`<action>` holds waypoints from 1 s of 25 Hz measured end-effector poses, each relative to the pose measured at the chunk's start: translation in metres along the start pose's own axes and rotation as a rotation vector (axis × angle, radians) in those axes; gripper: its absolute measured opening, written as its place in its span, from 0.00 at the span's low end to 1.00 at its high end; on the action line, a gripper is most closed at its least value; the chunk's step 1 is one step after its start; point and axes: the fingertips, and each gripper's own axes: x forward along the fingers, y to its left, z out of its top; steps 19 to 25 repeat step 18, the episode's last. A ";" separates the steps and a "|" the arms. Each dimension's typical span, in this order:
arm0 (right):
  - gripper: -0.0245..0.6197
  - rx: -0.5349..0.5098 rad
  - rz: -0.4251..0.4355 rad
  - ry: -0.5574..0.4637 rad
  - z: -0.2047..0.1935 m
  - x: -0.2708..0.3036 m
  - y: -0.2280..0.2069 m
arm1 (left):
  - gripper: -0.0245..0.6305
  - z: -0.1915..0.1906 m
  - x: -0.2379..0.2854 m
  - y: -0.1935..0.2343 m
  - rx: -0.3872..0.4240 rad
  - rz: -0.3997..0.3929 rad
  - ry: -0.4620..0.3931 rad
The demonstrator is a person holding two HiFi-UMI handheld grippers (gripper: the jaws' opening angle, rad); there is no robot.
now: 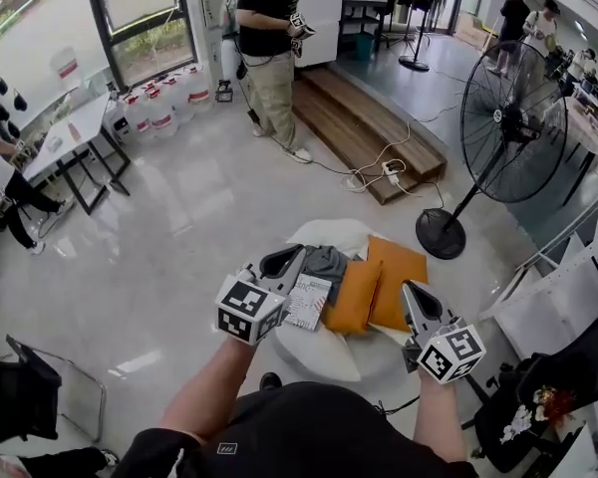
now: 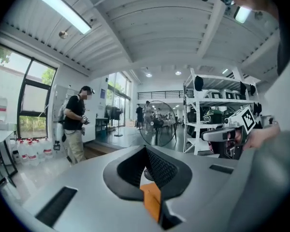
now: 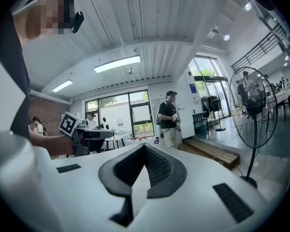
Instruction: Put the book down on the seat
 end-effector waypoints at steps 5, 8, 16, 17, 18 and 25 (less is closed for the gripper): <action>0.06 0.004 0.008 0.010 -0.007 0.012 0.009 | 0.04 -0.015 -0.004 0.014 -0.039 0.014 0.029; 0.06 0.025 0.010 0.021 -0.015 0.016 0.013 | 0.04 -0.023 -0.006 0.021 -0.081 0.014 0.033; 0.06 0.039 -0.001 0.038 -0.018 0.034 0.022 | 0.04 -0.031 -0.011 0.046 -0.124 0.013 0.046; 0.06 0.038 0.000 0.040 -0.019 0.037 0.024 | 0.04 -0.032 -0.011 0.049 -0.127 0.014 0.047; 0.06 0.038 0.000 0.042 -0.019 0.039 0.025 | 0.04 -0.033 -0.012 0.053 -0.129 0.015 0.048; 0.06 0.038 0.000 0.042 -0.019 0.039 0.025 | 0.04 -0.033 -0.012 0.053 -0.129 0.015 0.048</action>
